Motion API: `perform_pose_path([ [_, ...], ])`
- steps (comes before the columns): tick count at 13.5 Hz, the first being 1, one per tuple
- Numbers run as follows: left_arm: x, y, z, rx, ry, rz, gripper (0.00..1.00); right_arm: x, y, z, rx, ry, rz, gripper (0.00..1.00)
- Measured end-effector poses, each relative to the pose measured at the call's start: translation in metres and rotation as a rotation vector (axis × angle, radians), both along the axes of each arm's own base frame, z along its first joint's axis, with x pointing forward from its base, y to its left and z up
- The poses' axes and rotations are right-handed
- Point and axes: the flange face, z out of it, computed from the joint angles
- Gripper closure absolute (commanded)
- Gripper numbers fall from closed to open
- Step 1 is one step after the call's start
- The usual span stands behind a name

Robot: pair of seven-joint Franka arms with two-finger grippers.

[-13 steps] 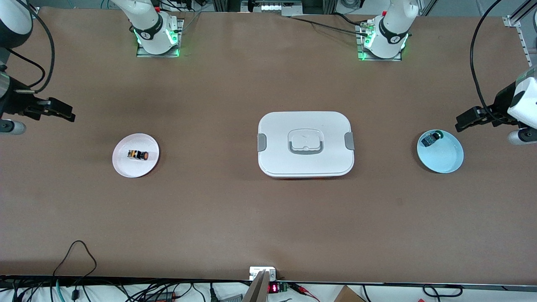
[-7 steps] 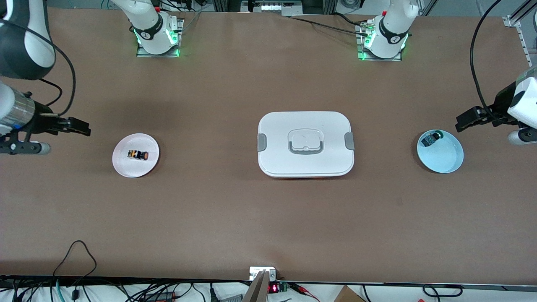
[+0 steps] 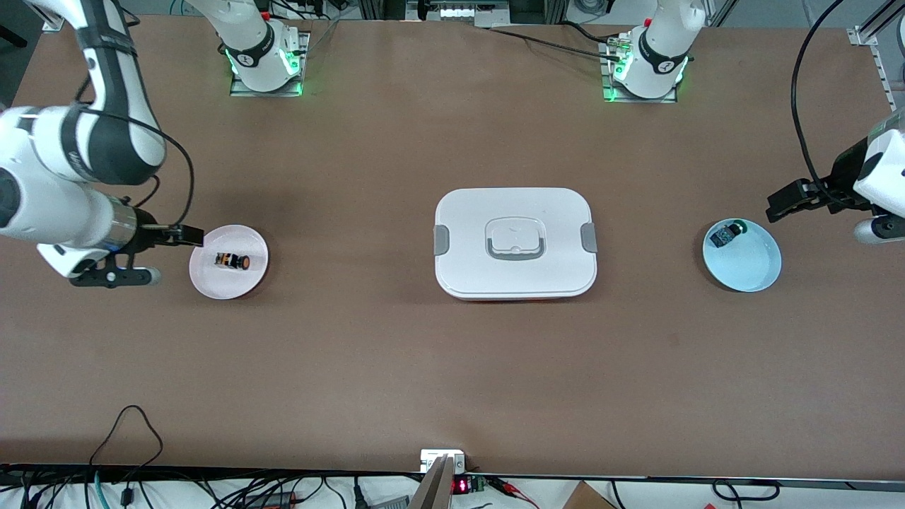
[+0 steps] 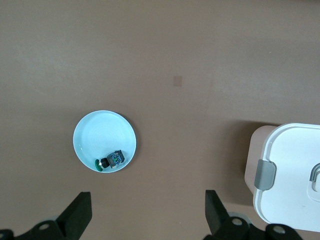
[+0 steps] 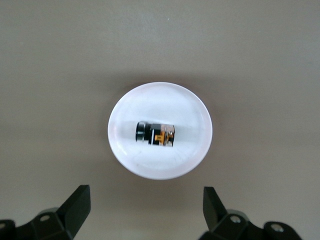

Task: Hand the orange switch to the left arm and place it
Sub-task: 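Lower the right gripper over the orange switch on the plate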

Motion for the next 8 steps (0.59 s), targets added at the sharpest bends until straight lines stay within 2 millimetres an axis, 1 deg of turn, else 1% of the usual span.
perform_pose_path([
  [2, 0.000, -0.005, 0.000, -0.001, 0.000, -0.009, 0.00, -0.012, -0.008, -0.045, 0.000, -0.037, -0.010, 0.00],
  [3, 0.000, -0.008, 0.000, -0.001, 0.001, -0.014, 0.00, -0.020, -0.013, -0.065, 0.001, -0.045, -0.016, 0.00],
  [4, 0.000, -0.010, 0.000, -0.002, 0.002, -0.017, 0.00, -0.027, -0.015, -0.080, 0.001, -0.046, -0.020, 0.00],
  [6, 0.000, -0.010, 0.000, -0.002, 0.002, -0.017, 0.00, -0.035, -0.016, -0.104, 0.000, -0.023, -0.021, 0.00],
  [8, 0.000, -0.010, 0.000, -0.002, 0.002, -0.018, 0.00, -0.038, -0.015, -0.126, -0.001, -0.002, -0.019, 0.00],
])
